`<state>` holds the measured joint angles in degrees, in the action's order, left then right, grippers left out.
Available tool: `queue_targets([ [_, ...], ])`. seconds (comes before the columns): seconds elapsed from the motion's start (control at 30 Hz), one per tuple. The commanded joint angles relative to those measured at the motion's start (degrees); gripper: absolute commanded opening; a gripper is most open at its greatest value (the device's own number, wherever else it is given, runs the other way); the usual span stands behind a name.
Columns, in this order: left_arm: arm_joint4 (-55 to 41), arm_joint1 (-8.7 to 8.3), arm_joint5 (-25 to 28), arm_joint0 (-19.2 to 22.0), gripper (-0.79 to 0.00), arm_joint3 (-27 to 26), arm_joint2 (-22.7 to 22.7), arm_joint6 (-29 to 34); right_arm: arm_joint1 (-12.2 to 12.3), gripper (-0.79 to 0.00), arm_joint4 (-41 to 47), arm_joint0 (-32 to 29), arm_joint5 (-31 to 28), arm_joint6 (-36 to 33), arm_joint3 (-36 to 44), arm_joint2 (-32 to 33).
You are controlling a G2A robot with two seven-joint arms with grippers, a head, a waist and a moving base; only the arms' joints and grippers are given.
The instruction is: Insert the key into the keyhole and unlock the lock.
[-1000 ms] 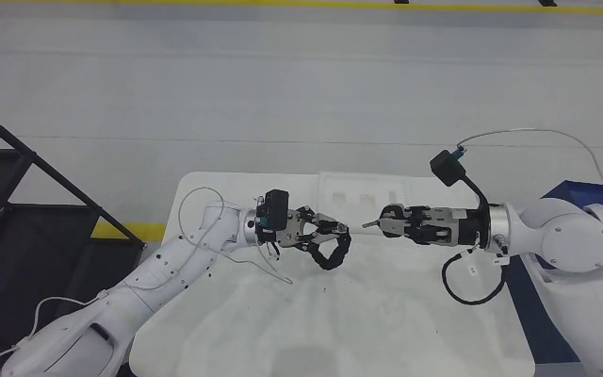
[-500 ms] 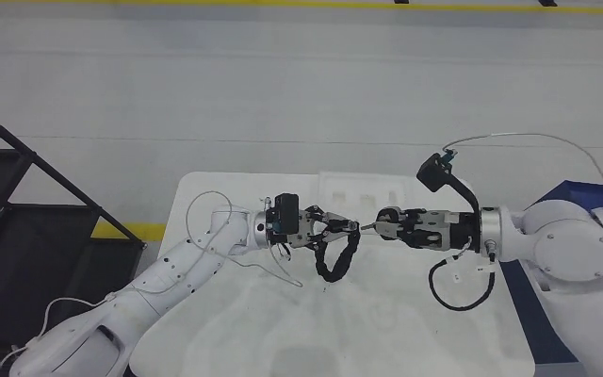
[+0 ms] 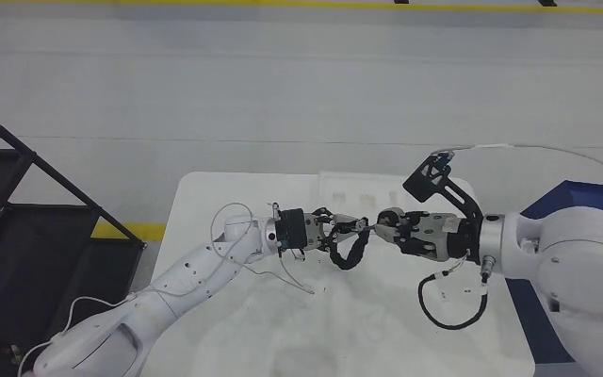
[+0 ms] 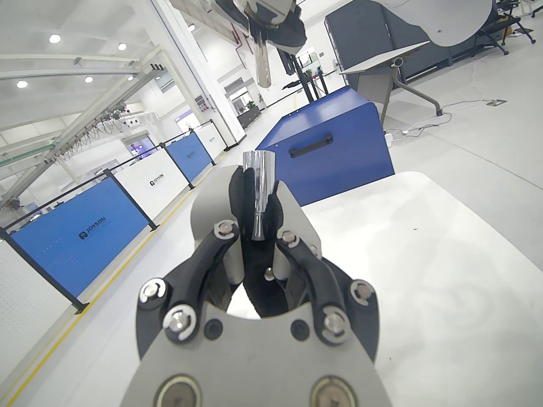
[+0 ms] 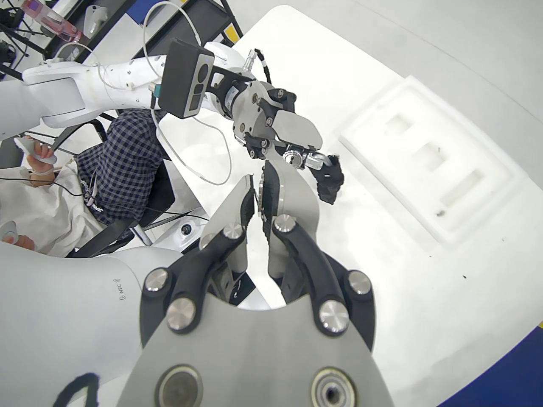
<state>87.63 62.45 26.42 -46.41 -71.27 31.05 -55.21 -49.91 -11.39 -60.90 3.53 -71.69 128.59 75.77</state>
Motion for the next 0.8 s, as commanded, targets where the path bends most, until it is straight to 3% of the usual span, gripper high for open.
queue_targets([
  [0.0, 0.20, 0.45, -0.13, 0.08, -0.785, 0.80, -0.13, -0.79, -0.02, -0.785, -0.14, 0.09, -0.07, 0.33, -0.23, -0.62],
  [0.37, 0.56, 2.47, -0.16, 0.50, -0.785, 3.94, 0.06, -2.92, -0.19, -0.785, -2.09, 1.03, 1.14, 2.30, -2.42, -3.62],
  [0.77, 3.76, 2.81, -5.33, -1.52, -0.785, 2.89, 2.64, -2.38, -0.25, -0.785, -1.39, 0.02, 5.43, 5.42, -3.28, -3.56],
])
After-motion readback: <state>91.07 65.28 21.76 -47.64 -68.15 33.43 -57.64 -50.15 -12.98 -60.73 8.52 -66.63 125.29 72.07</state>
